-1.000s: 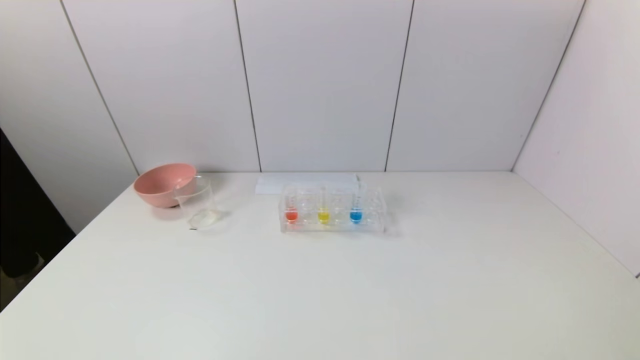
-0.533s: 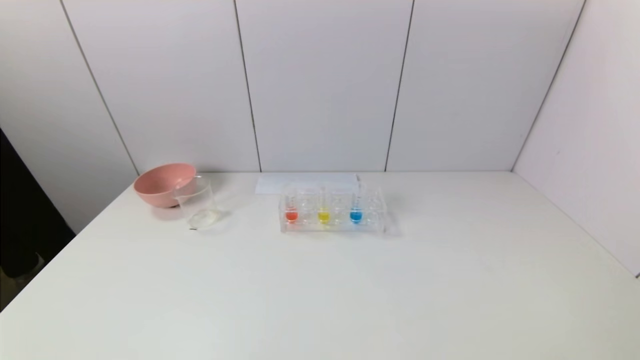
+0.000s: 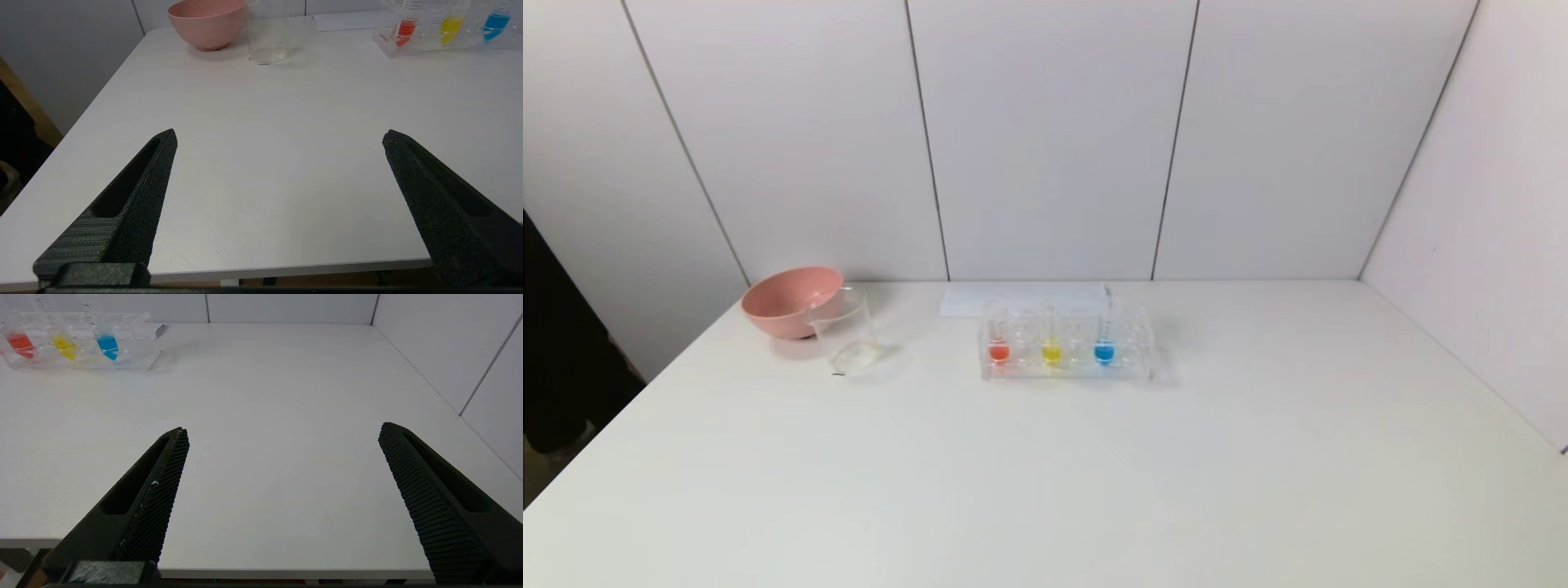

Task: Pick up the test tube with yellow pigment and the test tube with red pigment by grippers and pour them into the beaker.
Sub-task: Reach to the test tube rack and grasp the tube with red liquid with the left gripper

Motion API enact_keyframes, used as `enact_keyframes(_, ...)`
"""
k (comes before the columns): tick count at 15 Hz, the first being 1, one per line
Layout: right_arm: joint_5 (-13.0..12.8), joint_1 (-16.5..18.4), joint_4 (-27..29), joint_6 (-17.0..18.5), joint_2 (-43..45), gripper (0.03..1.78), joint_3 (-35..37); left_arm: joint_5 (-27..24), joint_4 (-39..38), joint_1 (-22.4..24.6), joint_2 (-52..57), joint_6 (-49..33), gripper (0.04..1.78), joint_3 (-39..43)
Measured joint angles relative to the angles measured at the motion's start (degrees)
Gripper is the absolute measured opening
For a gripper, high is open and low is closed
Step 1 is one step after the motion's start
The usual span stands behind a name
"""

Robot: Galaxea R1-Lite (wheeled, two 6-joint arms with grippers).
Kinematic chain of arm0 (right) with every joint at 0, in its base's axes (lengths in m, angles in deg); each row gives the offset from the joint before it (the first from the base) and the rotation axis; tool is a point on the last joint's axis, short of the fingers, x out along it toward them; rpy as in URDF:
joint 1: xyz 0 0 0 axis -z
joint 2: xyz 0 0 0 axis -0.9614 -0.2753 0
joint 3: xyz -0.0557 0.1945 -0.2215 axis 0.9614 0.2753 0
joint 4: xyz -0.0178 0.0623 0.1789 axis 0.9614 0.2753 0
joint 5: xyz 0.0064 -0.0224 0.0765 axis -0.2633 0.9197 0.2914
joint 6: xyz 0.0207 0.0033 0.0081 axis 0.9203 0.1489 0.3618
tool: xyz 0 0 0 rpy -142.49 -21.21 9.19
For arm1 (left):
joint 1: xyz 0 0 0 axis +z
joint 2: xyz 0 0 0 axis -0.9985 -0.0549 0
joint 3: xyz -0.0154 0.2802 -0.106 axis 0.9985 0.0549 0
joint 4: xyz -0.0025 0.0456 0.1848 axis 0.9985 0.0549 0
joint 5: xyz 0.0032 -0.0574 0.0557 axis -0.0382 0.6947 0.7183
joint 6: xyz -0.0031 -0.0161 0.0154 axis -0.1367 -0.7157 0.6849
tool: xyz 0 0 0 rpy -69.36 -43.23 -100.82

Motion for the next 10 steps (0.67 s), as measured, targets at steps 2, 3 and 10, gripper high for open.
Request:
enact_keyframes(2, -0.02, 0.0, 0.02, 0.0, 0.0, 1.7, 0.0, -0.33, 0.41, 0.0, 0.0, 0.06, 1.76, -1.89)
enact_keyframes(3, -0.02, 0.0, 0.0, 0.0, 0.0, 1.7, 0.0, -0.44, 0.84, 0.0, 0.0, 0.09, 1.76, -3.24)
enact_keyframes(10, -0.02, 0.0, 0.0, 0.0, 0.0, 1.7, 0.0, -0.85, 9.89, -0.05, -4.33, -0.18, 1.76, -16.7)
